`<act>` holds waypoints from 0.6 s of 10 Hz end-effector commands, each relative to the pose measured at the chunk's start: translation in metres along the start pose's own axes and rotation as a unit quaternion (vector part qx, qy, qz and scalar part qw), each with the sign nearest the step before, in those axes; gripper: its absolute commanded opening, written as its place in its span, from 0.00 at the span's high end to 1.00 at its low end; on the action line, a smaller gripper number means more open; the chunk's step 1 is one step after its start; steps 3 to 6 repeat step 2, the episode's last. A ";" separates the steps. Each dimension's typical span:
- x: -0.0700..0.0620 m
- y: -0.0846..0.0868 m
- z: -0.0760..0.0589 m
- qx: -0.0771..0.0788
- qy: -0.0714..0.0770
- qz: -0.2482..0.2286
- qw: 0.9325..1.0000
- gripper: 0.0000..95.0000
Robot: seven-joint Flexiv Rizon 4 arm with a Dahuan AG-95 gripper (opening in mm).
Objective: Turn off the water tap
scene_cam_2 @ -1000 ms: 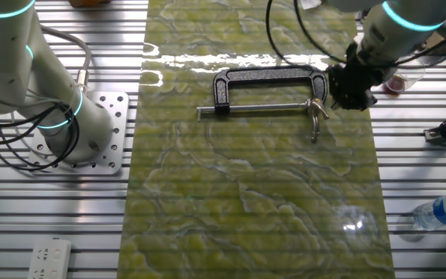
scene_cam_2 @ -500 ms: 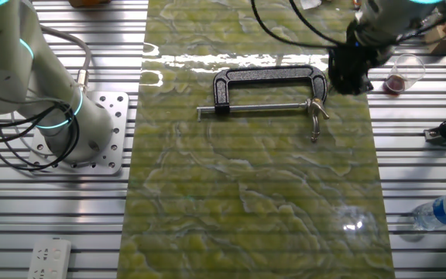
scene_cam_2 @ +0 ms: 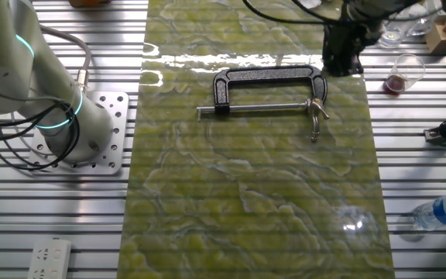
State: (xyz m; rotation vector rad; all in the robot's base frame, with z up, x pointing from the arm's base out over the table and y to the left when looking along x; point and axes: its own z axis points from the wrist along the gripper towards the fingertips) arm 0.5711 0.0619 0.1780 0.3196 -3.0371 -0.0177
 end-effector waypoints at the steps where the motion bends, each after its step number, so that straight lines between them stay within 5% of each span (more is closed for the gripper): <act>1: 0.017 0.003 -0.009 -0.004 0.003 0.007 1.000 1.00; 2: 0.026 0.004 -0.011 -0.006 0.002 0.006 1.000 1.00; 6: 0.026 0.004 -0.011 -0.006 0.002 0.006 1.000 1.00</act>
